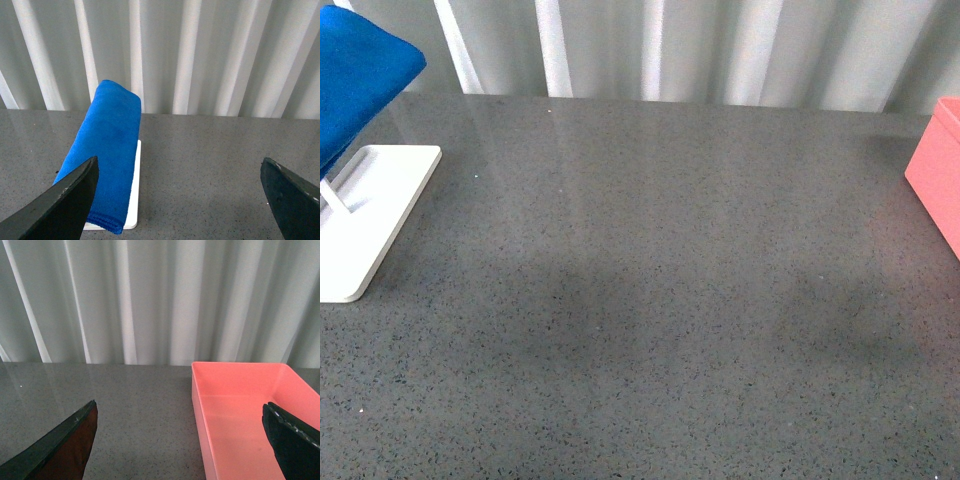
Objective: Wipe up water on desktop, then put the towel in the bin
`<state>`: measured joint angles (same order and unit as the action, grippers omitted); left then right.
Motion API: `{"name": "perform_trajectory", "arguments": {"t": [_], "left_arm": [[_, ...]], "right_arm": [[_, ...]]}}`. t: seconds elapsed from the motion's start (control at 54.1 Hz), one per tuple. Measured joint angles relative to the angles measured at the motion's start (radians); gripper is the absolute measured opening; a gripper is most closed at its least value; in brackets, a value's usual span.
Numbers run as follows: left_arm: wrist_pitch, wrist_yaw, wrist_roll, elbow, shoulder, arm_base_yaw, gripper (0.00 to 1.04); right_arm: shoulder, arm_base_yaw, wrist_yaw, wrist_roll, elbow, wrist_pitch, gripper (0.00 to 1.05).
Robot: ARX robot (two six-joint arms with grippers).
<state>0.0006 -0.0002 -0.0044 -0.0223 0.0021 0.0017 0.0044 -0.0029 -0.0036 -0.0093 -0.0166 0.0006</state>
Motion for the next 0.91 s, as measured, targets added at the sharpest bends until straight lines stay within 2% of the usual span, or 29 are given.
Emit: {"name": "perform_trajectory", "arguments": {"t": [0.277, 0.314, 0.388, 0.499, 0.647, 0.721, 0.906], "left_arm": [[-0.002, -0.003, -0.003, -0.001, 0.002, -0.001, 0.98], [-0.124, -0.084, -0.058, -0.041, 0.054, -0.025, 0.98], [-0.312, -0.185, -0.151, -0.141, 0.201, -0.068, 0.98], [-0.237, -0.202, -0.172, -0.218, 0.301, -0.12, 0.98], [-0.017, -0.148, -0.129, -0.364, 0.522, -0.122, 0.98], [0.075, -0.08, -0.103, -0.454, 0.684, -0.088, 0.98], [0.085, 0.062, -0.051, -0.729, 1.055, 0.002, 0.98]], "right_arm": [[0.0, 0.0, 0.0, 0.0, 0.0, 0.0, 0.98], [0.0, 0.0, 0.0, 0.0, 0.0, 0.0, 0.98], [0.0, 0.0, 0.0, 0.0, 0.0, 0.0, 0.98], [0.0, 0.0, 0.0, 0.0, 0.0, 0.0, 0.98], [0.0, 0.0, 0.0, 0.0, 0.0, 0.0, 0.98], [0.0, 0.0, 0.0, 0.0, 0.0, 0.0, 0.98], [0.0, 0.0, 0.0, 0.0, 0.0, 0.0, 0.98]]}}
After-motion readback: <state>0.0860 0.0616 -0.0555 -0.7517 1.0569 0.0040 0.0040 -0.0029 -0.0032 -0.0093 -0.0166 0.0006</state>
